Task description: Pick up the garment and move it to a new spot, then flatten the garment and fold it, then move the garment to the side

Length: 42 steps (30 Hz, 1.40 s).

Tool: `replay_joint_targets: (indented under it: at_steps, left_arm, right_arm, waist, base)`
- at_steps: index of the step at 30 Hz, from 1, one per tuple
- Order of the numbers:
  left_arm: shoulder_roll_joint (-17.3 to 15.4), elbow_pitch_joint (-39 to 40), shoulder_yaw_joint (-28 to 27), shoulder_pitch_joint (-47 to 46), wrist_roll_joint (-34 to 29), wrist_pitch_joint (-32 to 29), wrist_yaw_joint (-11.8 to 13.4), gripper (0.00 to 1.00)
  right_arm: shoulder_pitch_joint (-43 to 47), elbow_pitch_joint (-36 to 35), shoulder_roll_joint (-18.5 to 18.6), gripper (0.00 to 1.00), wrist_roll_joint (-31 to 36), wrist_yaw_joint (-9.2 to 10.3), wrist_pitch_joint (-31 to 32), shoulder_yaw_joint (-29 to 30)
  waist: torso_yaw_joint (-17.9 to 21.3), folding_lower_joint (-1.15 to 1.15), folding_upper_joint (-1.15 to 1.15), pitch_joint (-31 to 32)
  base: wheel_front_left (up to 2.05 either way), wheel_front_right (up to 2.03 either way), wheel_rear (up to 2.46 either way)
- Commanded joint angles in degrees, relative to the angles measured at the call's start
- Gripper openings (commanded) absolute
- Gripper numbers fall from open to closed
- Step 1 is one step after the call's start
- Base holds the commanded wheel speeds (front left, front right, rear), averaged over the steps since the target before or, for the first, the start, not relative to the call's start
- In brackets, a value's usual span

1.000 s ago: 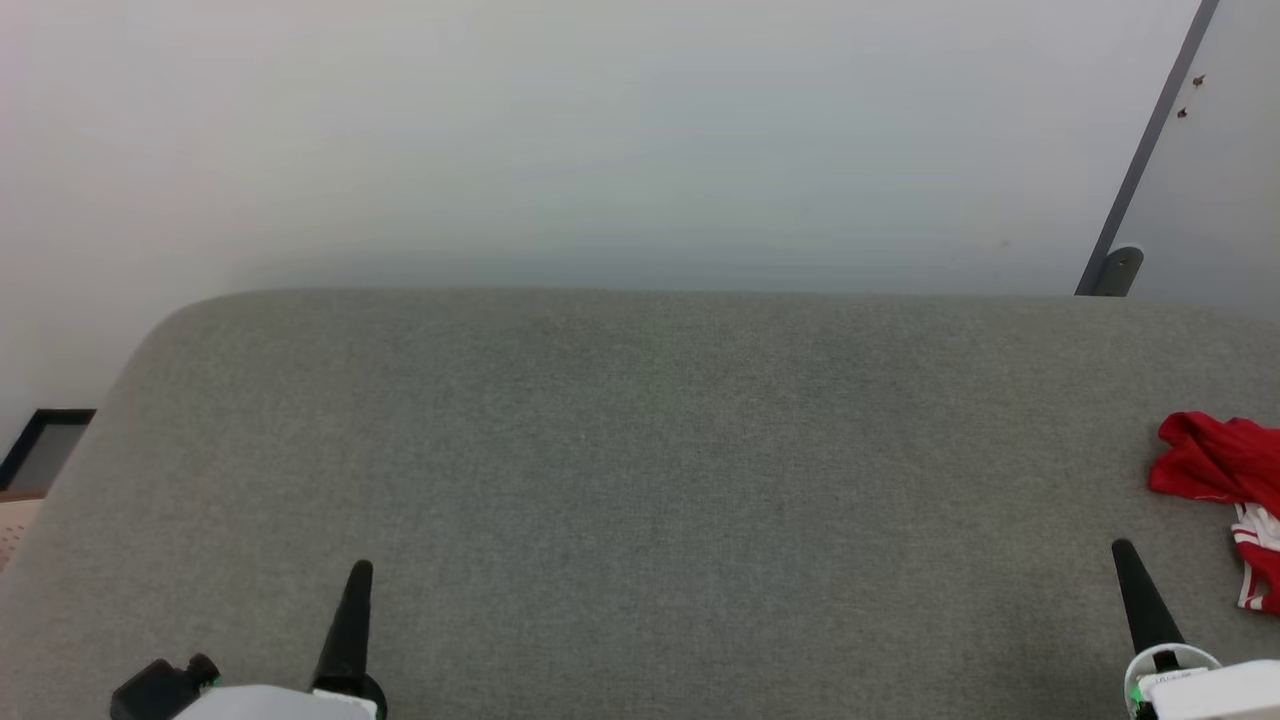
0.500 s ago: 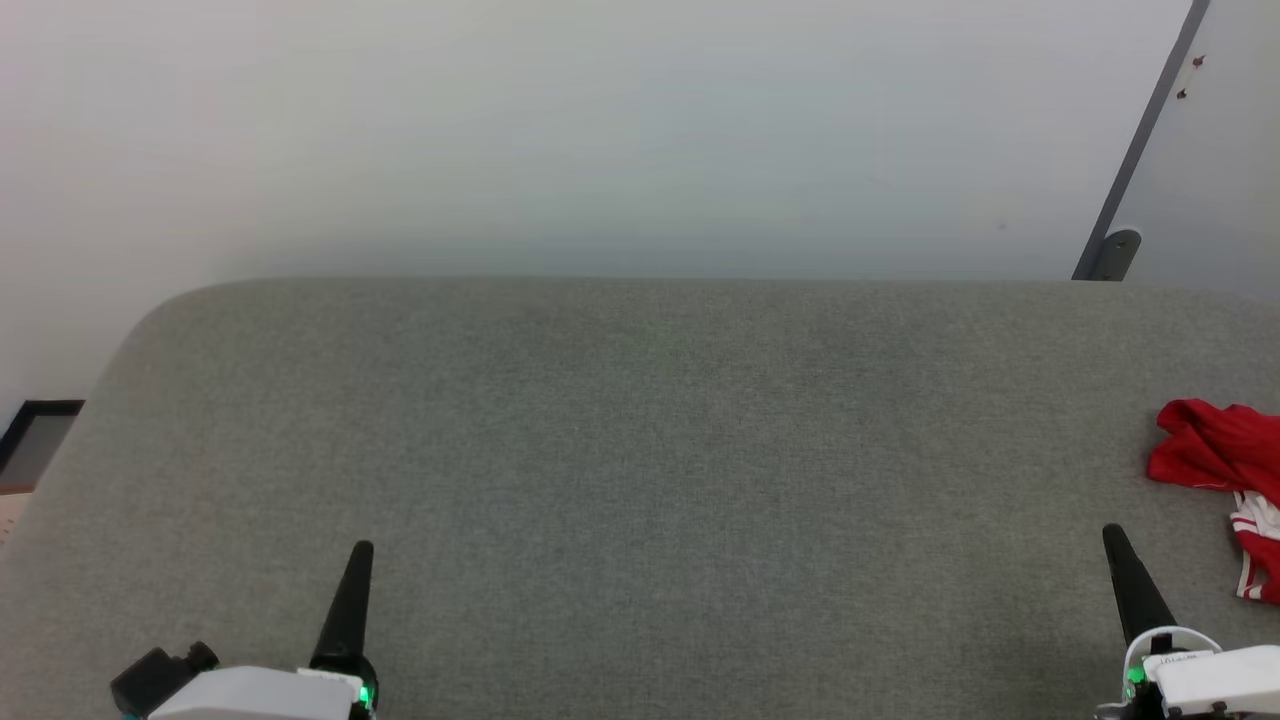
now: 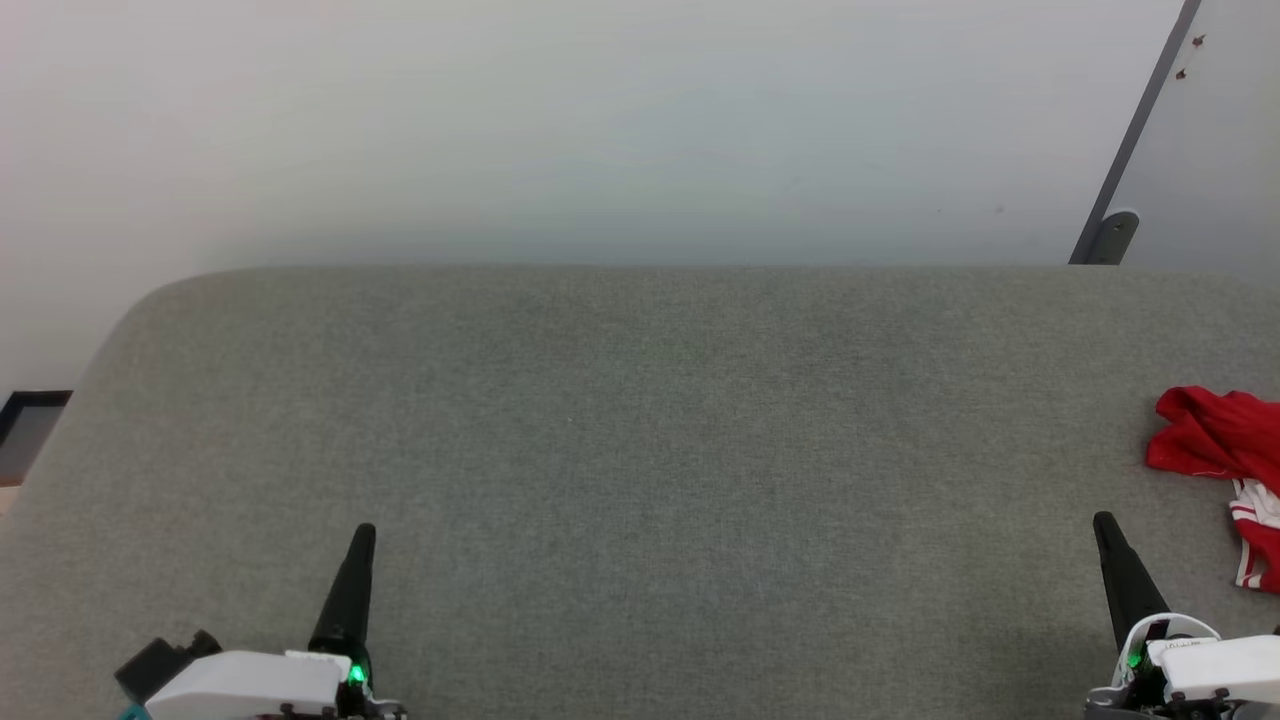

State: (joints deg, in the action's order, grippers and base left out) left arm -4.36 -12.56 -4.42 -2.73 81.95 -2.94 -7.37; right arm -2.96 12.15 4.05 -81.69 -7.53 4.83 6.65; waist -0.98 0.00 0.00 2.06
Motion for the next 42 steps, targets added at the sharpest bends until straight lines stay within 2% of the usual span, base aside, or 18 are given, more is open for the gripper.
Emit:
replay_joint_targets:
  at_steps: [1,28,42]
  left_arm:
    - [0.0,0.0,-0.3,-1.1,1.2,-0.3,-0.2,0.00]
    - [1.2,-1.6,-1.7,-3.9,11.1,-3.4,-0.2,0.00]
    - [1.2,-1.6,-1.8,-3.8,10.8,-3.5,-0.2,0.00]
  right_arm:
    - [-1.3,0.0,-0.2,0.00,-1.2,0.06,0.3,-0.1]
    - [-3.8,2.0,-1.4,0.00,-11.0,0.08,1.8,-0.2]
    - [-3.5,2.0,-1.3,0.00,-10.8,0.08,1.8,-0.2]
  waist:
    - [0.1,0.00,0.00,-0.1]
    - [1.0,0.00,0.00,-2.2]
    - [1.0,0.00,0.00,-2.2]
  base:
    - [0.00,0.00,0.00]
    - [0.00,0.00,0.00]
    - [0.00,0.00,0.00]
